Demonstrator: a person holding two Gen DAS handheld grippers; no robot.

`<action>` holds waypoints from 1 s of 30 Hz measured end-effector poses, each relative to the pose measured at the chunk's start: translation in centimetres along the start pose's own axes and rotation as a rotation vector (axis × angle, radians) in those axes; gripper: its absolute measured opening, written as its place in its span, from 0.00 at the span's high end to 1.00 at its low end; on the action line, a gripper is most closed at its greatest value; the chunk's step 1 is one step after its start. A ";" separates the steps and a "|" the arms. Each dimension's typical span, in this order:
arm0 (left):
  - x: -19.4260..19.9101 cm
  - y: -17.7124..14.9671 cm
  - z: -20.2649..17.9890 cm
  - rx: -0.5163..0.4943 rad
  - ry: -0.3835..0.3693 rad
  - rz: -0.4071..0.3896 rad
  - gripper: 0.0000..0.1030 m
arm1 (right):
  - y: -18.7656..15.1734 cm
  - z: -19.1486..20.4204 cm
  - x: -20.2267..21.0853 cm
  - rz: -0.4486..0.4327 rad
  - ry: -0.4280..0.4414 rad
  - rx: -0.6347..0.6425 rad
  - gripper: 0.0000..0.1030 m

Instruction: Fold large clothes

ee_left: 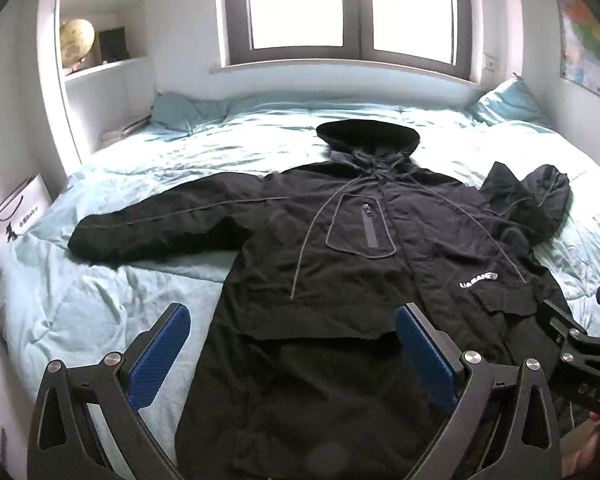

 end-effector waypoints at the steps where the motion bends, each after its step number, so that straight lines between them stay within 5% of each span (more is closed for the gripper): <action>1: 0.0 -0.9 -0.1 -0.009 0.006 -0.002 0.01 | 0.0 0.0 0.1 -0.001 0.001 0.000 0.00; 30: -1.1 -3.3 -0.3 -0.052 -0.008 0.017 0.01 | -0.9 1.3 -0.5 0.029 0.017 0.002 0.00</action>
Point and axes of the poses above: each gripper's, at about its wrist camera, not at the fingertips, and x roughly against the way its jaws point, z to its left, y to its top, the point moved 10 cm from there along -x, roughly the way its jaws point, and after that the axes turned 1 degree about y, right-handed, at the moved point
